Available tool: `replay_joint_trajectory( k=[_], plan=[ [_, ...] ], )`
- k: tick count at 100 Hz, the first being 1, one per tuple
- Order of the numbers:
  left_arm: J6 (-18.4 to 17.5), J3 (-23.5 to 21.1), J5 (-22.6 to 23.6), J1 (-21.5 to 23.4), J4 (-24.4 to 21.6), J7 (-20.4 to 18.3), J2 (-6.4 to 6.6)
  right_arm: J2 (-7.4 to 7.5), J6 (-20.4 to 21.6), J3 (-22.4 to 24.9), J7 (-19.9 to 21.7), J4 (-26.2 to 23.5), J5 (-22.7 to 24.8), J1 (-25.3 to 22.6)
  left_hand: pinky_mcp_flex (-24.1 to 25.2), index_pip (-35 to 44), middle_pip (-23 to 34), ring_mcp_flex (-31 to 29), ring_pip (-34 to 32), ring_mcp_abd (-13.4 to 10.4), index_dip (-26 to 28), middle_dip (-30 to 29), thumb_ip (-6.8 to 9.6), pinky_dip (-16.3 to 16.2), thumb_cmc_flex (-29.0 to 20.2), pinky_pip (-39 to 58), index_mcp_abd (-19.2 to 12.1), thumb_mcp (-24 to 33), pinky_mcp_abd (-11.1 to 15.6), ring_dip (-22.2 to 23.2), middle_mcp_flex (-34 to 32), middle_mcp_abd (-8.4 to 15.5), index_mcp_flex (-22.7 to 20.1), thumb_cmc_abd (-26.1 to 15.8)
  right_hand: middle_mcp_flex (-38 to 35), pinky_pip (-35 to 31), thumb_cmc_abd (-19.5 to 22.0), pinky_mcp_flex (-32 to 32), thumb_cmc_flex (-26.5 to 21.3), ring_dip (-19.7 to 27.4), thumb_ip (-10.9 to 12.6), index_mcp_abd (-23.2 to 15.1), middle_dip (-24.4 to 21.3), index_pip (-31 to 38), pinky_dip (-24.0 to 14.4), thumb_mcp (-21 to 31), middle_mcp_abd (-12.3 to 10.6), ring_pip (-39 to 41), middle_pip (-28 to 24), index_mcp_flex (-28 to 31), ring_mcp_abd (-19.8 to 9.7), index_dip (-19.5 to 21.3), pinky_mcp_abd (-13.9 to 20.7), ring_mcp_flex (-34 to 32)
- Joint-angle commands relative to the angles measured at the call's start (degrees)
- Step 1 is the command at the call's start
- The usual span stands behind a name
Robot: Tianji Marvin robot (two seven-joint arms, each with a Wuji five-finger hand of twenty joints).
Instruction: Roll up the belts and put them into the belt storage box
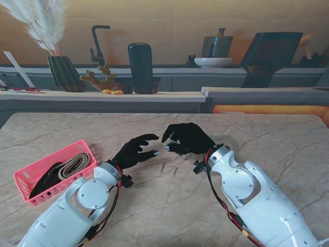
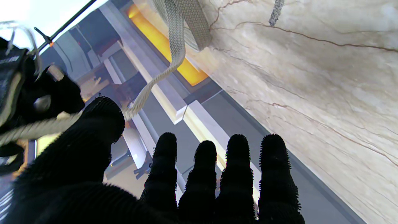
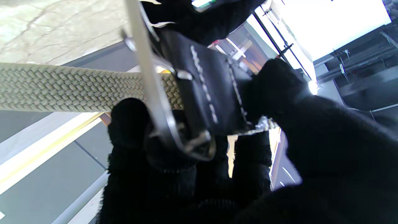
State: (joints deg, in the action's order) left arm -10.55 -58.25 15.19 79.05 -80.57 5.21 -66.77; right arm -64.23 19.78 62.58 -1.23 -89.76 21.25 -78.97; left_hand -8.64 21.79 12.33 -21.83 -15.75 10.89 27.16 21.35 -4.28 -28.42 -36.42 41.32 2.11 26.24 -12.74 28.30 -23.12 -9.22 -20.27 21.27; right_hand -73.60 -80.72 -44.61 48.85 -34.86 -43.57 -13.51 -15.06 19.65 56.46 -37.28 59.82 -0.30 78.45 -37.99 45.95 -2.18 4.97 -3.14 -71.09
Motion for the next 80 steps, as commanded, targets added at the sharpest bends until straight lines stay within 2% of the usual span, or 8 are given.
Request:
replay_joint_trajectory(
  k=[1, 27, 43, 58, 73, 80],
  plan=[
    [-0.25, 0.65, 0.91, -0.67, 0.59, 0.43, -0.85, -0.94, -0.16, -0.31, -0.21, -1.79, 0.33, 0.27, 0.79, -2.5, -1.5, 1.96, 1.71, -2.47, -0.97, -1.14, 1.52, 0.34, 1.84, -2.1, -1.42, 2.28, 2.67, -1.24, 3.24, 1.66, 3.26, 2.82, -0.84, -4.92, 4.79, 2.2, -1.13, -2.1, -1.85, -2.98, -0.59, 6.06, -1.19, 0.39, 1.41, 6.79, 0.98, 5.19, -8.07, 2.69, 4.62, -4.91],
    [-1.19, 3.79, 1.74, -3.16, 2.74, 5.02, -2.34, -2.13, -1.75, -1.06, -3.22, -3.83, -2.23, 0.3, 4.02, -5.31, -2.49, 8.62, 6.01, -4.45, -5.29, -5.74, 1.05, 3.16, 3.99, -10.42, -0.37, 9.02, 6.23, -6.84, 12.74, 1.94, 11.78, 6.38, -0.77, -4.86, 5.13, 1.96, -0.83, -1.72, -1.9, -3.46, -0.85, 6.0, -0.58, 0.24, 1.02, 6.83, 1.17, 4.89, -8.26, 2.79, 4.86, -4.84],
    [-0.74, 5.54, 2.33, -4.51, 3.99, 9.61, -3.83, -2.72, -3.57, -1.2, -4.21, -4.86, -4.7, -0.18, 4.67, -9.07, -3.92, 10.4, 5.14, -4.66, -9.21, -8.5, 0.94, 3.64, 3.42, -11.57, 0.63, 9.99, 7.09, -8.12, 13.5, 1.65, 11.9, 5.82, -0.78, -5.29, 5.59, 2.47, -0.71, -1.82, -1.94, -3.32, -1.0, 5.92, -0.4, -0.05, 1.1, 7.41, 1.23, 4.71, -8.73, 2.74, 5.23, -4.86],
    [0.6, 7.02, 0.72, -5.99, 5.06, 10.93, -4.92, -3.01, -4.75, -1.23, -4.43, -5.68, -6.55, -0.64, 5.35, -9.27, -4.37, 11.14, 4.17, -4.77, -9.2, -8.59, 1.1, 3.75, 2.81, -11.17, 1.03, 9.43, 7.53, -8.29, 13.71, 1.36, 12.13, 5.45, -0.74, -5.1, 5.88, 1.87, -0.74, -1.68, -1.92, -3.31, -1.04, 5.95, -0.1, -0.34, 1.03, 7.33, 1.17, 4.69, -8.58, 2.76, 5.18, -4.79],
    [-0.68, 8.25, -3.09, -6.48, 5.7, 11.71, -6.11, -3.36, -5.98, -1.25, -5.1, -6.18, -7.93, -1.01, 5.0, -9.33, -3.16, 10.0, 3.68, -5.96, -8.93, -7.99, 1.28, 4.07, 2.05, -11.15, -0.35, 10.43, 8.06, -8.55, 12.74, 2.55, 11.76, 5.88, -0.64, -4.6, 5.97, 1.13, -0.76, -1.31, -1.88, -3.54, -1.06, 5.98, 0.24, -0.48, 1.01, 6.75, 1.16, 4.54, -8.19, 2.86, 4.97, -4.79],
    [-1.79, 8.78, -3.98, -6.42, 5.83, 12.93, -6.7, -3.6, -6.71, -1.27, -5.51, -6.32, -8.98, -1.18, 4.25, -5.24, 0.26, 8.49, 2.98, -6.71, -6.3, -6.9, 1.1, 4.4, 0.88, -10.01, -0.55, 11.89, 8.0, -9.03, 12.04, 3.54, 11.75, 5.28, -0.61, -4.43, 5.95, 0.91, -0.82, -1.19, -1.87, -3.43, -1.07, 6.0, 0.35, -0.54, 1.04, 6.57, 1.15, 4.54, -8.04, 2.9, 4.87, -4.79]
  ],
)
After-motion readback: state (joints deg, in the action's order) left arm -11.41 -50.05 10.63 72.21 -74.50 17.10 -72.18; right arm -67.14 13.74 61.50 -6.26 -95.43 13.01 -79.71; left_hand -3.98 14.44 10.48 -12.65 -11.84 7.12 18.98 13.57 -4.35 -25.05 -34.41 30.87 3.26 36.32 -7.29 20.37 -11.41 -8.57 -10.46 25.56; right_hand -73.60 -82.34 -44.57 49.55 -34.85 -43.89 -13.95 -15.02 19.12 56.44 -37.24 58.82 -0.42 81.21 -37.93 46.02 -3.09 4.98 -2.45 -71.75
